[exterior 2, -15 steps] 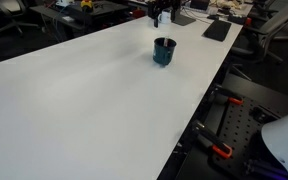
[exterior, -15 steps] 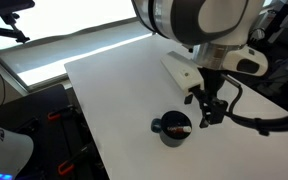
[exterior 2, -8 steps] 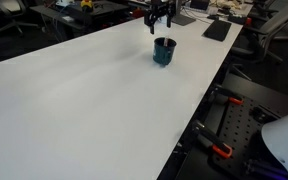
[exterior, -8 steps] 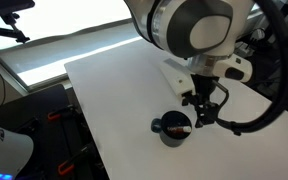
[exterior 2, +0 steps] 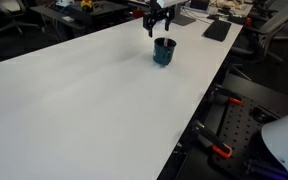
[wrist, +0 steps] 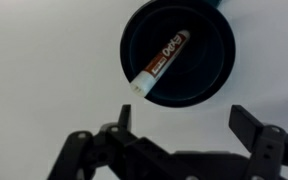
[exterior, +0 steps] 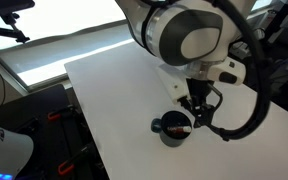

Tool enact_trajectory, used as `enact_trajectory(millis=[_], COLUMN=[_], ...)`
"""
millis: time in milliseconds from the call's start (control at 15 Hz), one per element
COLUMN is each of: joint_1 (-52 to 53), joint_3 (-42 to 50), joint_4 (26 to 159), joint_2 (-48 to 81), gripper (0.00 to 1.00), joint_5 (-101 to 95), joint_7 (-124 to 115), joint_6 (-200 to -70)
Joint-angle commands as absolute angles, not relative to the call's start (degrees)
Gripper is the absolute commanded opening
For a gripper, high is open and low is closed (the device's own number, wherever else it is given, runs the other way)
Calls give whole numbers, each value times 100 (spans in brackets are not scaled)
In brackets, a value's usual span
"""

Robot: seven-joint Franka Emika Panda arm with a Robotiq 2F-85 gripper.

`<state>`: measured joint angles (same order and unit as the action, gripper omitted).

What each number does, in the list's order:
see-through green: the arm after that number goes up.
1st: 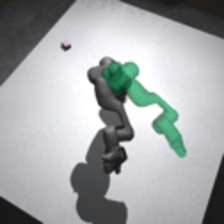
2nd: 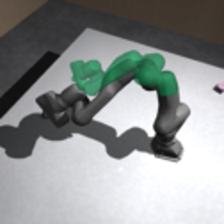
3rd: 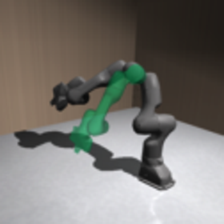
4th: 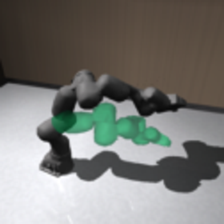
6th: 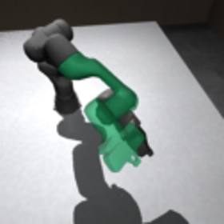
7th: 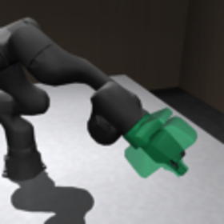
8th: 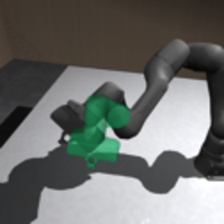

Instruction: Remove the marker from the mug cup and place it on the table

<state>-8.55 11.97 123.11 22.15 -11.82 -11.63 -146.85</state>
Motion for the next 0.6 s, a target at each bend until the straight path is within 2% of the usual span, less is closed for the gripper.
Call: enact_trajectory(millis=[0,333,400,467,533], joint_1=[-811,-836,-847,-853,-858], joint_3=[1222,1224,1226,1230,1235], joint_4=[12826,13156,13207,13238,13262], joint_2=[1958,1919,1904,1888,1863], gripper=[100,100,92,79,74], joint_5=[-1059,-962,-934,-910,-890], joint_7=[-1069,-992,-978,-968,-956], joint_6=[-15217,-15664,-15734,-15780,-15816])
